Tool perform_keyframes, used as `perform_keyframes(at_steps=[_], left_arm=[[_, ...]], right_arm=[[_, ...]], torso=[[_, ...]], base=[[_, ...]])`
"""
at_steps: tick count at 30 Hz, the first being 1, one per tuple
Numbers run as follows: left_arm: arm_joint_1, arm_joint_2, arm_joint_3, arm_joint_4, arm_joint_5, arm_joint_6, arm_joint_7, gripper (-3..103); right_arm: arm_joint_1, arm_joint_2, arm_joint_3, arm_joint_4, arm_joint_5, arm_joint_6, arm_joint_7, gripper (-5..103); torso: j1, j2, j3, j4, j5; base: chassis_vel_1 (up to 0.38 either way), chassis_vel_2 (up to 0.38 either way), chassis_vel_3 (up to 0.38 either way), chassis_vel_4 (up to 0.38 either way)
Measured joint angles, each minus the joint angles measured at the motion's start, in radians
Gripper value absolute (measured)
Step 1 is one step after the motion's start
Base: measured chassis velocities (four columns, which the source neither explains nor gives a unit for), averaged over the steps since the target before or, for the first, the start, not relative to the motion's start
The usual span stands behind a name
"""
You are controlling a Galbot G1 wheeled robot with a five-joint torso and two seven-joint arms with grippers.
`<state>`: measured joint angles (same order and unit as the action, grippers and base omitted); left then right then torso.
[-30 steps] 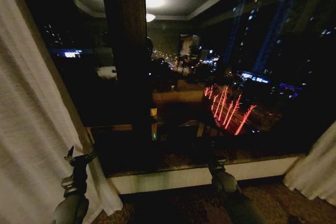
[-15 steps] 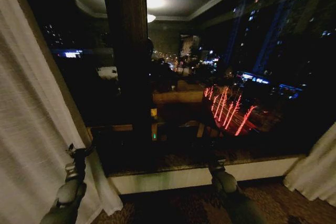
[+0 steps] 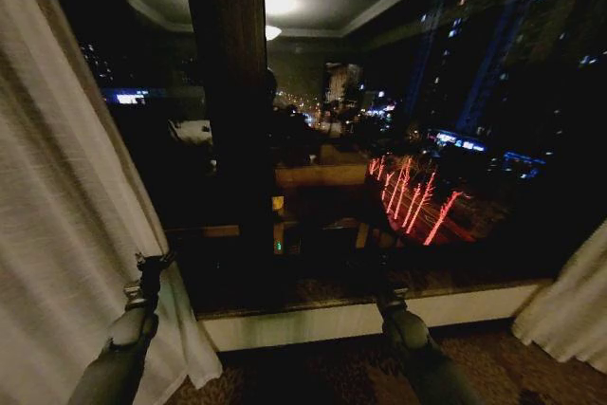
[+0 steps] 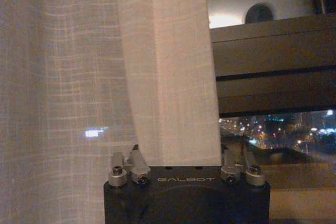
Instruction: Open the curtains by pulling them apart, changing their state from closed to fully open.
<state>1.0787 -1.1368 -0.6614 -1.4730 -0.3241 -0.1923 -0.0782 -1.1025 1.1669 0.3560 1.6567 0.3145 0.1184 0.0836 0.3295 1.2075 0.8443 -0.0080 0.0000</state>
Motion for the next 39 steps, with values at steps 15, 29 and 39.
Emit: perform_keyframes(at_steps=[15,29,39], left_arm=[[0.038,-0.028,-0.038,-0.036,-0.008,0.019,-0.034,10],[0.057,-0.027,-0.052,-0.056,-0.029,0.038,-0.053,0],[0.078,-0.021,-0.060,-0.072,-0.029,0.033,-0.052,0]], right_arm=[[0.000,0.000,0.000,0.000,0.000,0.000,0.000,100],[0.000,0.000,0.000,0.000,0.000,0.000,0.000,100],[0.000,0.000,0.000,0.000,0.000,0.000,0.000,100]], torso=[[0.000,0.000,0.000,0.0000,0.0000],[0.000,0.000,0.000,0.0000,0.0000],[0.000,0.000,0.000,0.0000,-0.0001]], base=[[0.000,0.000,0.000,0.000],[0.000,0.000,0.000,0.000],[0.000,0.000,0.000,0.000]])
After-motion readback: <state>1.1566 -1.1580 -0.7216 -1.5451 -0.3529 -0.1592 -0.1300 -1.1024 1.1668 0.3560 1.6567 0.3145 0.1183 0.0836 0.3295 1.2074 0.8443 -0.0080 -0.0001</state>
